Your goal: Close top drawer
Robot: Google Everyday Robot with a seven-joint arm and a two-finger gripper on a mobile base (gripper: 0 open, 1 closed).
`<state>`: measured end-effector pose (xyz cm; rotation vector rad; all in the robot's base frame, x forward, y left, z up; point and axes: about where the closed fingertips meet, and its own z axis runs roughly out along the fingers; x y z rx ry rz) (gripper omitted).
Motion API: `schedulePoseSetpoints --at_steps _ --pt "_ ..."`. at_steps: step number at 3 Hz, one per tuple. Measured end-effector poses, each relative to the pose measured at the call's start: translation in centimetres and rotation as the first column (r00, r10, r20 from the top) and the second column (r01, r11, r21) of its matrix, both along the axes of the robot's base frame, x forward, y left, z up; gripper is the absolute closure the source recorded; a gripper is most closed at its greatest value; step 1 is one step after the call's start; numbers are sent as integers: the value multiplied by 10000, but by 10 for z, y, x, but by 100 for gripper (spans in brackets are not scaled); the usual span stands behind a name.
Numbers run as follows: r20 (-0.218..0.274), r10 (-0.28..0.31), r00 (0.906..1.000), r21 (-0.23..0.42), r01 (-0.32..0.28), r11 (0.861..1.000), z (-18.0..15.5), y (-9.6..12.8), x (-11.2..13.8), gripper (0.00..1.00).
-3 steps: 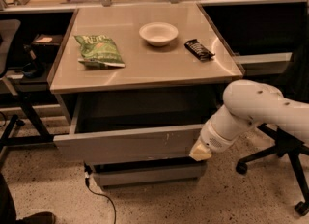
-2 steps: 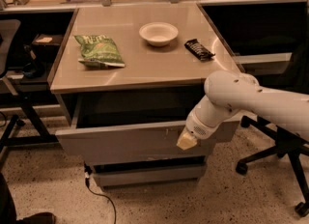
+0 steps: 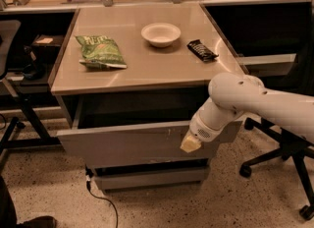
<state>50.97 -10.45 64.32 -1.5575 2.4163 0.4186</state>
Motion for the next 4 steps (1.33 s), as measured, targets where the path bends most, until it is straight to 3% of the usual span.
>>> schedulePoseSetpoints --at_steps 2,3,4 --pt "0 0 10000 0 0 10000 0 0 0 35" --pt "-1 1 10000 0 -1 10000 0 0 0 0" --pt "-2 2 10000 0 -2 10000 0 0 0 0"
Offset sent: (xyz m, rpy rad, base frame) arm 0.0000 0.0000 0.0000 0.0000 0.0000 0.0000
